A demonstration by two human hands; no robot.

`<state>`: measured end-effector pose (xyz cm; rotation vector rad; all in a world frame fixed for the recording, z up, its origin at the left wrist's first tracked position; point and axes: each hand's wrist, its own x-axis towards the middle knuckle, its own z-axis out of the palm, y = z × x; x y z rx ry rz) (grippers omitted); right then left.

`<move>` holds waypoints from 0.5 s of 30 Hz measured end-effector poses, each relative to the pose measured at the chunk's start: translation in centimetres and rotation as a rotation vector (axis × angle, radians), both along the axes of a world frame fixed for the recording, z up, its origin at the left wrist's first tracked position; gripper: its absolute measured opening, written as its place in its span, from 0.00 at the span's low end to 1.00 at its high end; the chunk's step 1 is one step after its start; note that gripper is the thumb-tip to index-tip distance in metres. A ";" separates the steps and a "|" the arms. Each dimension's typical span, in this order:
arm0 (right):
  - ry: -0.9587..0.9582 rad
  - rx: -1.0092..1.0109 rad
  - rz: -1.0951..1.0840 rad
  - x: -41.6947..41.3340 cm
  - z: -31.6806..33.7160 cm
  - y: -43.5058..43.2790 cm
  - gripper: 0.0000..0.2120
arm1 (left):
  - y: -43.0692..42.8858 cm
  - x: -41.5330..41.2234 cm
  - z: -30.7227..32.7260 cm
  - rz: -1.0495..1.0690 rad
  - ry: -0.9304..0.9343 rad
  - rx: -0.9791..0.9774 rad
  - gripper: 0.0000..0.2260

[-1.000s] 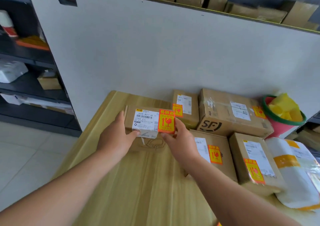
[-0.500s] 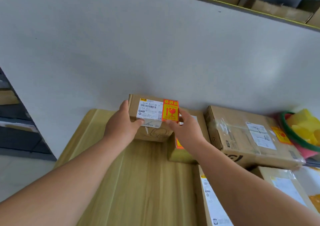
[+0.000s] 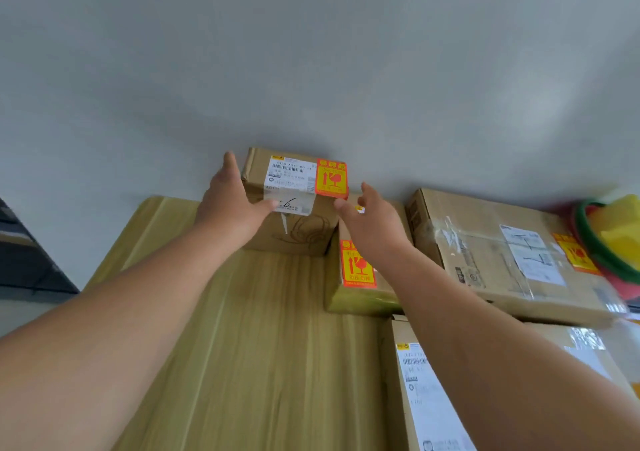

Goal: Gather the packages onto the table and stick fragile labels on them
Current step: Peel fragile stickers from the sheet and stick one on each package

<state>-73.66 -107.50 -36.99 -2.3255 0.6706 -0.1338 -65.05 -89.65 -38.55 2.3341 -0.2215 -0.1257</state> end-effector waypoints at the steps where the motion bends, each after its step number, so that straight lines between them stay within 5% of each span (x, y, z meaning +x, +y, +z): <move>1: -0.043 0.027 -0.017 -1.4 0.4 -0.1 0.30 | 0.1 -1.2 0.2 0.027 -0.029 0.001 0.44; 6: -0.131 0.041 -0.040 -12.7 0.2 -0.4 0.23 | -0.5 -11.6 -0.7 -0.012 -0.136 -0.006 0.40; 15: 0.233 -0.276 0.055 -29.6 -6.1 -2.3 0.27 | -4.7 -28.6 -5.4 -0.449 0.236 0.174 0.39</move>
